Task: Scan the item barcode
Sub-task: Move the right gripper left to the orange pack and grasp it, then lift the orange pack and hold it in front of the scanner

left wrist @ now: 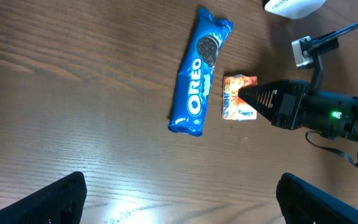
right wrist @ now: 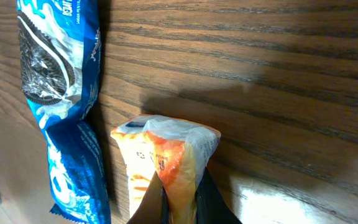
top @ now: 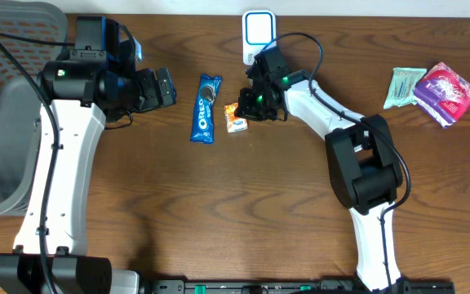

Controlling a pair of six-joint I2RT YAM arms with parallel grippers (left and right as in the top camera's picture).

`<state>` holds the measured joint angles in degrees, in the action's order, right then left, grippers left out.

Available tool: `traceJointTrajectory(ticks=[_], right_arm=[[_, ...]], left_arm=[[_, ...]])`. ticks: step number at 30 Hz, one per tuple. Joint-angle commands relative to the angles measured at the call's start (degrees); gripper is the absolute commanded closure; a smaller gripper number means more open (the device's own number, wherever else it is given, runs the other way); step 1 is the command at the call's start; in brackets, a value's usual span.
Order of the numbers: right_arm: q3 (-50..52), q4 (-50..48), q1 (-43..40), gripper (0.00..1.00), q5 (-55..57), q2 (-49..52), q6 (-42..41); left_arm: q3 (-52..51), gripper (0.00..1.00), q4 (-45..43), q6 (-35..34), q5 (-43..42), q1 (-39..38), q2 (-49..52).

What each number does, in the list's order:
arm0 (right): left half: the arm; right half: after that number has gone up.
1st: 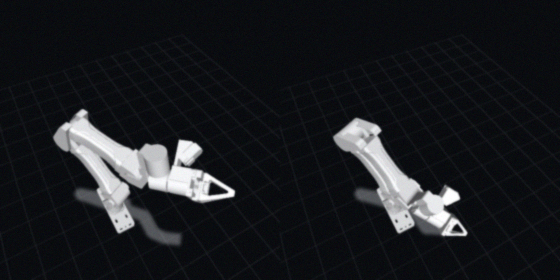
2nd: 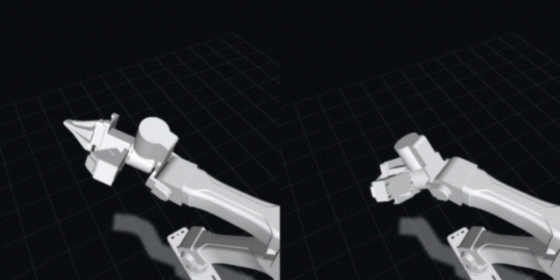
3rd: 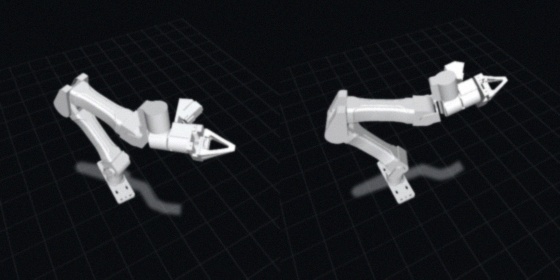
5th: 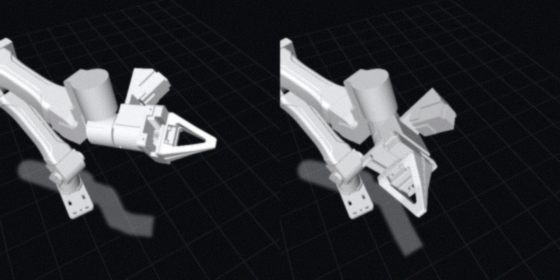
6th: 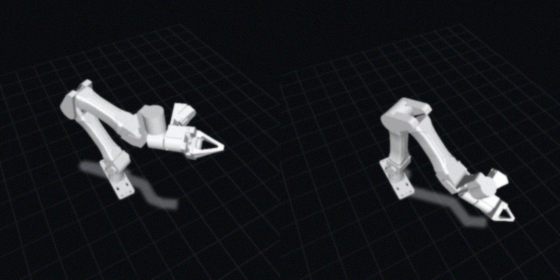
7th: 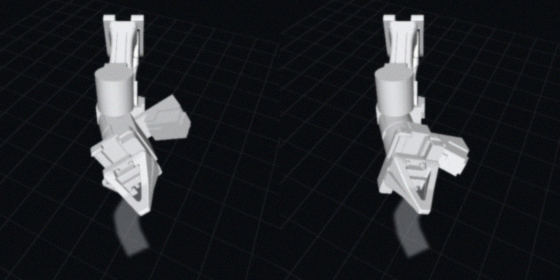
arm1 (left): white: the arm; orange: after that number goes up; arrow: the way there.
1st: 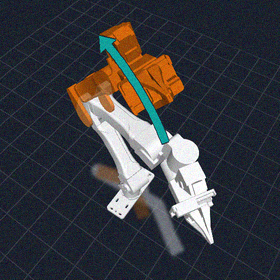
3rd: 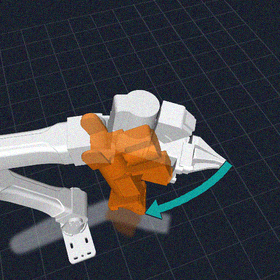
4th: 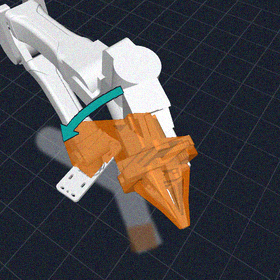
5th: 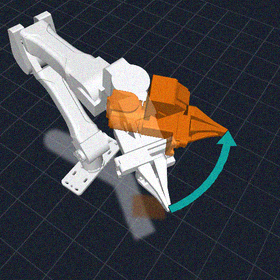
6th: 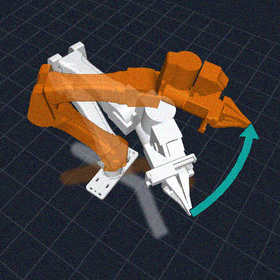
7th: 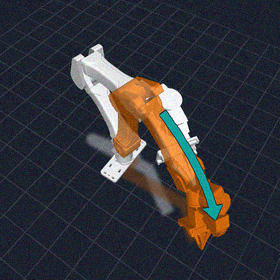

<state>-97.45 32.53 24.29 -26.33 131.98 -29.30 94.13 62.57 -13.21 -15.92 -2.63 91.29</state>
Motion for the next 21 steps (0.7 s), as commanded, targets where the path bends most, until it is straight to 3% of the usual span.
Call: traceJointTrajectory(ticks=[1, 5, 9, 12, 21], right_arm=[[1.2, 1.1, -0.4, 0.99, -1.2, 3.5, 0.2], [1.1, -0.2, -3.4, 0.99, -16.3, 3.4, 4.8], [1.1, -2.6, -7.0, 0.99, -38.2, 3.4, 16.1], [1.1, -2.0, -9.0, 0.99, -48.3, 3.4, 22.9], [1.1, 0.4, -9.9, 0.99, -52.6, 3.4, 29.1]], left_arm=[[-0.2, 0.02, 0.0, 0.7, 0.6, 0.1, 0.1], [-0.2, 0.02, 0.0, 0.7, 0.6, 0.1, 0.1], [-0.2, 0.02, 0.0, 0.7, 0.6, 0.1, 0.1], [-0.2, 0.02, 0.0, 0.7, 0.6, 0.1, 0.1], [-0.2, 0.02, 0.0, 0.7, 0.6, 0.1, 0.1]])
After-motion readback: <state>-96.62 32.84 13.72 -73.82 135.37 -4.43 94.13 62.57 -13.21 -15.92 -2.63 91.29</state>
